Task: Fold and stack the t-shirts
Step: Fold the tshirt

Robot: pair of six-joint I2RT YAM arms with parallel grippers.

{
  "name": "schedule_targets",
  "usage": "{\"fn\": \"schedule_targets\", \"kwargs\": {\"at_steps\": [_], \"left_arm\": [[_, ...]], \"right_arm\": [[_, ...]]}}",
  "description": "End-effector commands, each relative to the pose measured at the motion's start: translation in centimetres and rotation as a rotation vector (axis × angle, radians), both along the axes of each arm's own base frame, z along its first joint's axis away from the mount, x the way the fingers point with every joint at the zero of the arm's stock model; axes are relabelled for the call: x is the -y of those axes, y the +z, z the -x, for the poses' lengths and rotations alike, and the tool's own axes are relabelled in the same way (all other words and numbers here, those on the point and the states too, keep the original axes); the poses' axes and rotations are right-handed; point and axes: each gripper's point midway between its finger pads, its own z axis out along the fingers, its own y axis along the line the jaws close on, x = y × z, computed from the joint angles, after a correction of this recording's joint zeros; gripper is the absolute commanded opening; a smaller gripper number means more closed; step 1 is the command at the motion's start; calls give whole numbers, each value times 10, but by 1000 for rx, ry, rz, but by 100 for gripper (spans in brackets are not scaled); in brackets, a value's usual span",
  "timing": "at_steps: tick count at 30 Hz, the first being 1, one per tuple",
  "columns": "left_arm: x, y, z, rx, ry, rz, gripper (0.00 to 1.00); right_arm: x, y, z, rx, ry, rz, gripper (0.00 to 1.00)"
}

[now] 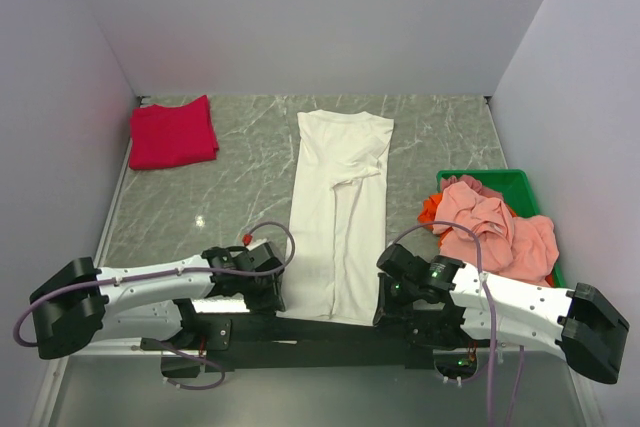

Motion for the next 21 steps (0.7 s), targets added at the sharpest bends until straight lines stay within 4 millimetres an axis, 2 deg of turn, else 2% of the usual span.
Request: {"fn": "schedule_targets", "kwargs": {"at_steps": [1,3,10,14,17,20,21], "left_arm": [[3,0,9,-18,-16,14,38],[1,-5,15,-36,-16,21,37],[10,-1,11,-21,18,78,36],[10,-4,12,-31,11,66,31],[11,-8,13,-38,3,62,24],[12,-9,13,-37,2,58,12],[13,-8,12,-35,1,59,5]], "right_arm": [[5,-5,0,10,-5,31,15],[5,-5,0,10,-5,31,15],[4,-4,-1,11,-7,30,14],[4,-3,-1,14,-7,32,14],[5,-3,-1,14,-3,36,13],[6,-3,-2,19,-5,38,12],[6,-3,-2,21,-6,41,9]]}}
